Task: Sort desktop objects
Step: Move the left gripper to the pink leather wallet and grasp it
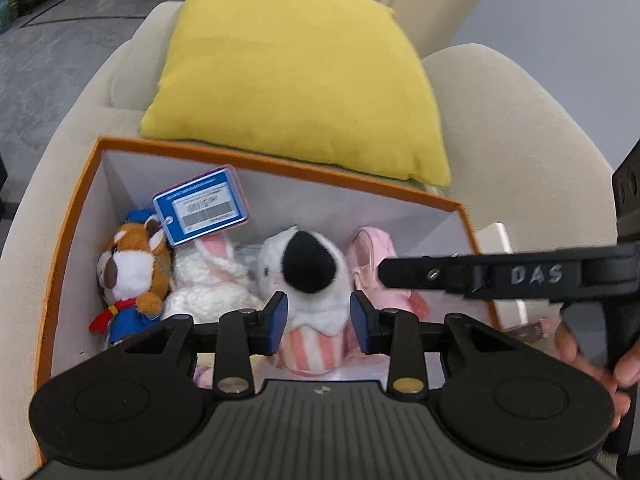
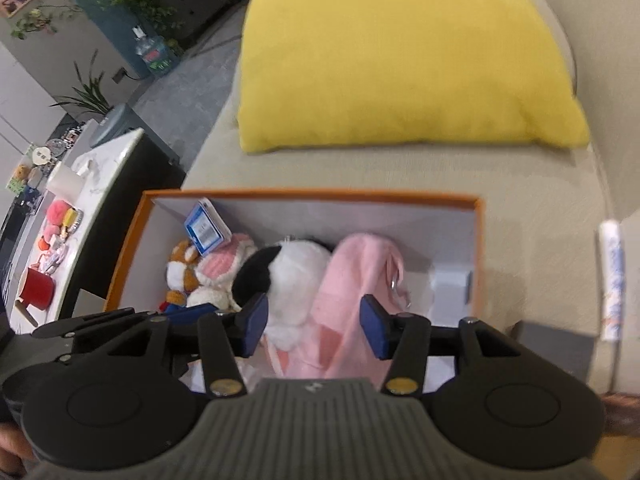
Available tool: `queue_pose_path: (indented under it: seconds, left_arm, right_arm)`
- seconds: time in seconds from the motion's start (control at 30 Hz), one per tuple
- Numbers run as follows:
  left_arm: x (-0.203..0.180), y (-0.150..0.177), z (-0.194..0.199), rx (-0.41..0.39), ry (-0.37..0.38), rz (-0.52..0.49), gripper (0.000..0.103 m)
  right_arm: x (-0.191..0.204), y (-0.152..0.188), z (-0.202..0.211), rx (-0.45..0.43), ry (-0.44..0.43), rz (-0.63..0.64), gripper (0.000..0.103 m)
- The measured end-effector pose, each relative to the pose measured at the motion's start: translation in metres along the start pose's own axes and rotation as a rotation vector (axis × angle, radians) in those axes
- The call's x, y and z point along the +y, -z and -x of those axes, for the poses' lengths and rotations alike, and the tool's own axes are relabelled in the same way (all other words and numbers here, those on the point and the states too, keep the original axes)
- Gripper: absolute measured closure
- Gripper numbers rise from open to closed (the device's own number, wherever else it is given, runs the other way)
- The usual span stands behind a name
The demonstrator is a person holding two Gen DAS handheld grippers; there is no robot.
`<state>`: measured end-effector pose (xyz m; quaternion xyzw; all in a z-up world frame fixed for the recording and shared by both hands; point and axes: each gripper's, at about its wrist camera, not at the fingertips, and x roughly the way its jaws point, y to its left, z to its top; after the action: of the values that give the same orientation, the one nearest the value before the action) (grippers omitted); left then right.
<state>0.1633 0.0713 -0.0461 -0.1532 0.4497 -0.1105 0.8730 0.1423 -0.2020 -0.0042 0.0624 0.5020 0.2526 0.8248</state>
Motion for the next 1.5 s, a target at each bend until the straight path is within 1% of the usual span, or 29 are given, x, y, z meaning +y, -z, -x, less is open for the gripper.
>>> queue_pose_path:
  seconds: [0.13, 0.27, 0.37, 0.5, 0.6, 0.77, 0.9, 0.93, 0.97, 1.0, 1.1, 1.17, 1.23, 1.27, 1.3, 1.33, 1.5]
  left_arm:
    - [-0.022, -0.005, 0.010, -0.002, 0.025, -0.084, 0.064]
    - [-0.053, -0.008, 0.013, 0.002, 0.061, -0.186, 0.064]
    - [-0.075, -0.007, 0.012, 0.010, 0.090, -0.258, 0.064]
    - [-0.109, -0.004, 0.005, 0.034, 0.134, -0.372, 0.064]
    - [-0.134, 0.000, -0.008, 0.072, 0.146, -0.470, 0.064]
    - [-0.172, 0.016, -0.033, 0.135, 0.137, -0.654, 0.064]
    - [-0.187, 0.024, -0.049, 0.186, 0.131, -0.754, 0.063]
    - [-0.191, 0.026, -0.056, 0.205, 0.127, -0.777, 0.061]
    - [-0.192, 0.028, -0.060, 0.221, 0.121, -0.796, 0.056]
    - [-0.195, 0.029, -0.065, 0.234, 0.113, -0.814, 0.054]
    - [-0.201, 0.033, -0.079, 0.281, 0.091, -0.870, 0.054]
    - [-0.203, 0.034, -0.087, 0.307, 0.079, -0.903, 0.054]
    - [-0.206, 0.036, -0.094, 0.332, 0.072, -0.936, 0.052]
    - [-0.208, 0.036, -0.098, 0.344, 0.069, -0.953, 0.051]
    - [-0.210, 0.037, -0.101, 0.350, 0.069, -0.968, 0.050]
    - [-0.212, 0.037, -0.107, 0.360, 0.066, -0.979, 0.049]
    - [-0.218, 0.040, -0.121, 0.410, 0.043, -1.032, 0.048]
  right_arm:
    - [-0.015, -0.002, 0.038, -0.046, 0.003, 0.028, 0.050]
    - [-0.037, 0.002, 0.072, -0.057, 0.044, 0.060, 0.050]
    - [-0.054, 0.011, 0.090, -0.046, 0.078, 0.080, 0.051]
    - [-0.077, 0.032, 0.105, 0.003, 0.127, 0.131, 0.051]
    - [-0.088, 0.047, 0.099, 0.074, 0.153, 0.202, 0.051]
    - [-0.100, 0.070, 0.079, 0.182, 0.160, 0.350, 0.050]
    - [-0.107, 0.077, 0.057, 0.247, 0.184, 0.450, 0.048]
    - [-0.109, 0.078, 0.053, 0.254, 0.186, 0.474, 0.045]
    - [-0.109, 0.078, 0.048, 0.260, 0.185, 0.497, 0.044]
    - [-0.110, 0.079, 0.044, 0.271, 0.175, 0.510, 0.044]
    - [-0.114, 0.081, 0.035, 0.290, 0.151, 0.551, 0.044]
    - [-0.117, 0.083, 0.029, 0.298, 0.155, 0.571, 0.044]
    - [-0.122, 0.084, 0.028, 0.296, 0.117, 0.566, 0.048]
    - [-0.123, 0.084, 0.030, 0.292, 0.106, 0.566, 0.052]
    - [-0.122, 0.083, 0.031, 0.294, 0.097, 0.570, 0.058]
    - [-0.120, 0.082, 0.034, 0.293, 0.093, 0.574, 0.061]
    - [-0.121, 0.075, 0.045, 0.289, 0.053, 0.554, 0.071]
